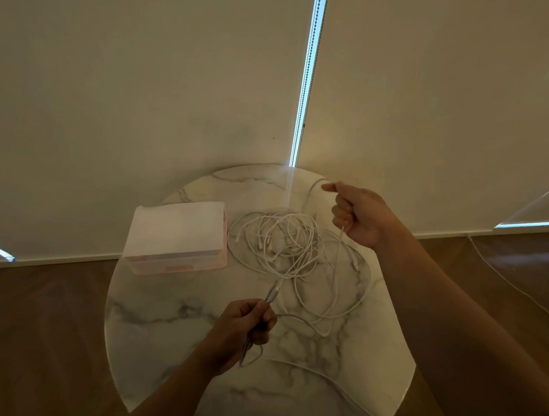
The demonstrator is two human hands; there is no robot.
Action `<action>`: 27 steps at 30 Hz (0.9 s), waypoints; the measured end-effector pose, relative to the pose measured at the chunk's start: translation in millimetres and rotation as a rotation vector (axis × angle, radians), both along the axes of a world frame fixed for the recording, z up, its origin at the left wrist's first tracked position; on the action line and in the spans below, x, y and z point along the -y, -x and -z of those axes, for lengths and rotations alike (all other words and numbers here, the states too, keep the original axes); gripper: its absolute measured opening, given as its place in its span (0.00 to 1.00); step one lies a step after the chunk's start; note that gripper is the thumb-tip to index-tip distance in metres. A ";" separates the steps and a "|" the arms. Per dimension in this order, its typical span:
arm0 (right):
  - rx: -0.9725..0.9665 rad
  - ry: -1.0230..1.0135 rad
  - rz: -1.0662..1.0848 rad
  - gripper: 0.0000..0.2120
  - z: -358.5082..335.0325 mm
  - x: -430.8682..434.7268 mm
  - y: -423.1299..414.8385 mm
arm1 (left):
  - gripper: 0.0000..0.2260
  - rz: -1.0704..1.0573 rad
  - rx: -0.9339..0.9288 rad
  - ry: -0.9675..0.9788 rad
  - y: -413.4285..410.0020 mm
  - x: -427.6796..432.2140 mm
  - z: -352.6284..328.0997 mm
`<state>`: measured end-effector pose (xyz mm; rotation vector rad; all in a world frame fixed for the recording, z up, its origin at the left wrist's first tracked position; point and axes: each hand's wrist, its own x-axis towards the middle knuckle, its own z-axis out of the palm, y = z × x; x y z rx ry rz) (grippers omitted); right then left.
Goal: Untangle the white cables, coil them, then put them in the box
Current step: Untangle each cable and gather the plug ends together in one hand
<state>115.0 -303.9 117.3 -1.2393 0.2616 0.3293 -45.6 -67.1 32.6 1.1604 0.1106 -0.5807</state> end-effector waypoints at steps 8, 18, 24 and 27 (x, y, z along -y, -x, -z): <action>0.064 0.000 0.175 0.11 27.0 20.0 25.9 | 0.14 0.008 0.016 -0.011 2.0 -4.9 -0.2; -0.419 0.436 0.334 0.09 145.4 88.6 127.6 | 0.15 -0.021 -0.024 -0.050 2.1 -16.4 4.3; -0.671 1.055 0.158 0.13 144.2 87.6 161.7 | 0.15 -0.015 -0.026 -0.098 2.9 -22.9 6.4; -0.400 1.406 0.288 0.20 115.6 59.9 157.9 | 0.15 -0.012 -0.024 -0.144 1.5 -24.6 6.2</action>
